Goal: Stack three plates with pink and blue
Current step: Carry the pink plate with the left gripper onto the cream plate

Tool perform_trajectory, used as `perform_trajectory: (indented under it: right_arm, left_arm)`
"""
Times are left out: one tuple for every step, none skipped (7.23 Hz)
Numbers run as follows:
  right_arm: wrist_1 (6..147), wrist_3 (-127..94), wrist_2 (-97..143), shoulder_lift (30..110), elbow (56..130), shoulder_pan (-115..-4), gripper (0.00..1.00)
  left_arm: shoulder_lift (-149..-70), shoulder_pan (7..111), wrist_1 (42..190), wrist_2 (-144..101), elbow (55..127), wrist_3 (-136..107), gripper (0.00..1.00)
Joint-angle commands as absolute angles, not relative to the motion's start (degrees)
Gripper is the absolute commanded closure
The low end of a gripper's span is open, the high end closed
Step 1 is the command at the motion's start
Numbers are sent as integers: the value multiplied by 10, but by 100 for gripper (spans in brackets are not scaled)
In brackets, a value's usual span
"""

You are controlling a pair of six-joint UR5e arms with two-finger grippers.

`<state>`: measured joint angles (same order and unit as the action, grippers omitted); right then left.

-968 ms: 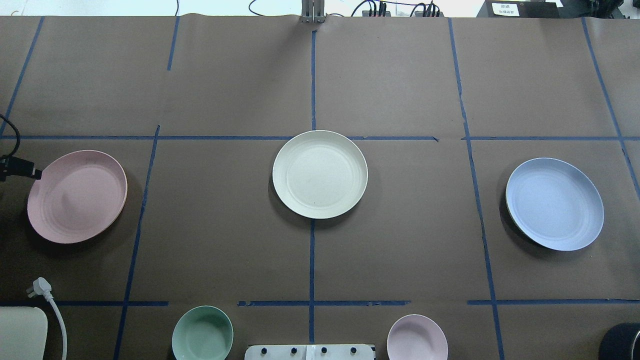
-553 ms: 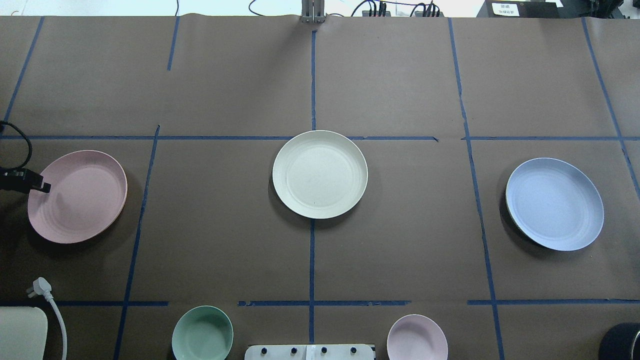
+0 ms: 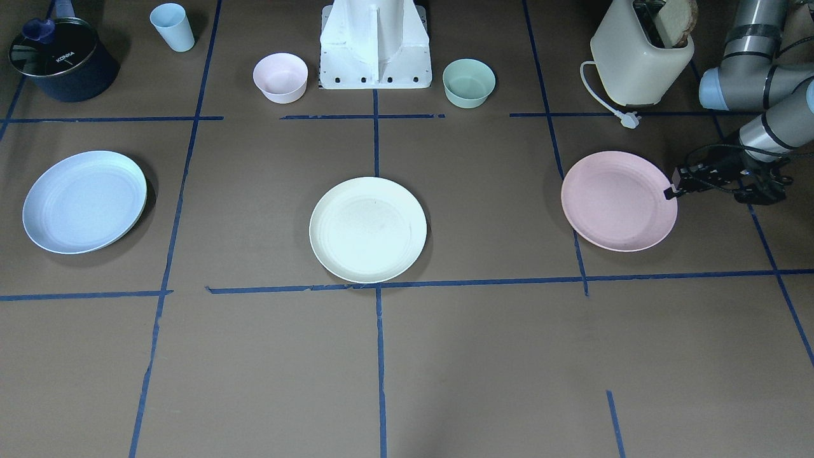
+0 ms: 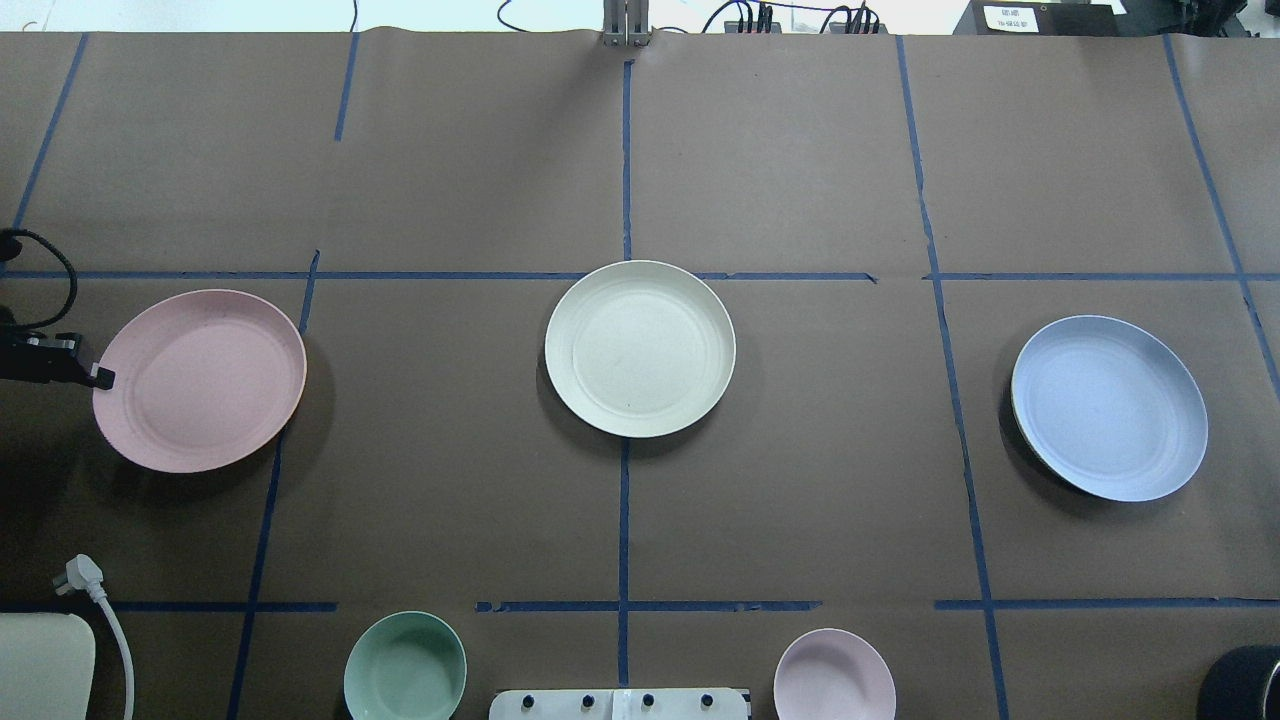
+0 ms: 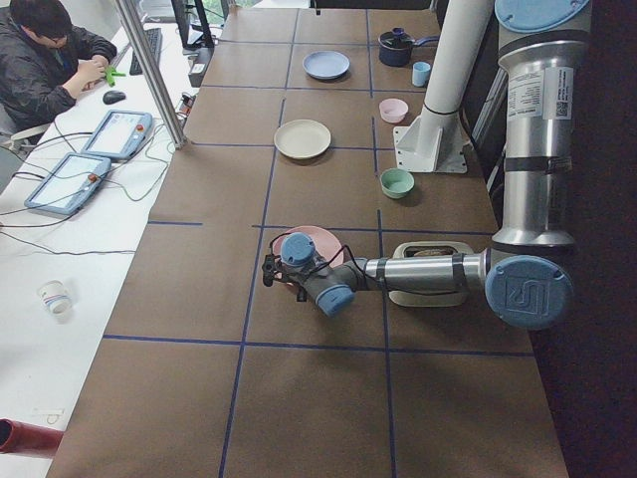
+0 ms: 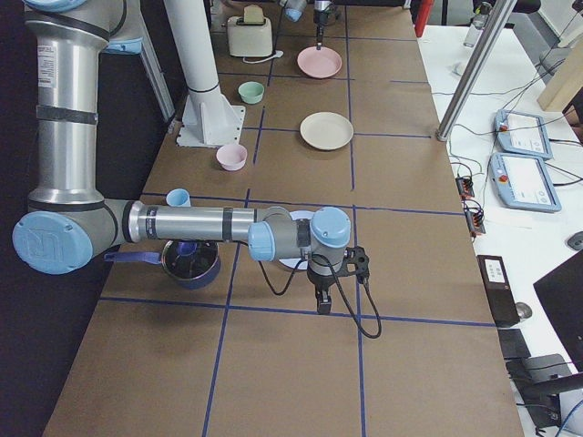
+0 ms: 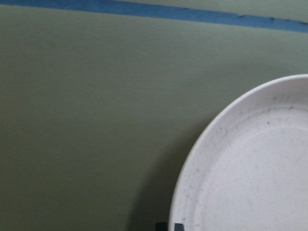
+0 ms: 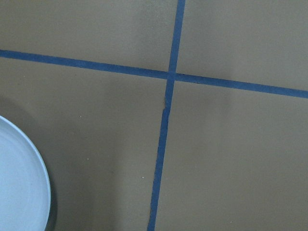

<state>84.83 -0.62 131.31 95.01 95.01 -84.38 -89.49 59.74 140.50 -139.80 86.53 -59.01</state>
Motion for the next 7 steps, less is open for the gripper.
perform_trajectory:
  right_arm:
    - [848, -6, 1313, 950, 950, -844, 0]
    - [848, -7, 1313, 950, 950, -844, 0]
    - [848, -7, 1313, 950, 950, -845, 0]
    - [849, -7, 1313, 950, 949, -844, 0]
    - [849, -7, 1314, 950, 949, -845, 0]
    - [849, -7, 1313, 950, 948, -844, 0]
    - [848, -6, 1314, 950, 946, -844, 0]
  left_arm:
    - [-975, 577, 1401, -1405, 908, -748, 100]
    - [-1028, 546, 1393, -1384, 908, -814, 100]
    - [-1078, 502, 1365, -1347, 909, -875, 100]
    - [-1120, 462, 1315, -1298, 913, -890, 100]
    - [-1176, 430, 1237, -1248, 913, -891, 100]
    - [-1213, 395, 1184, -1213, 914, -898, 100]
    - [-1236, 356, 1173, -1175, 907, -913, 100]
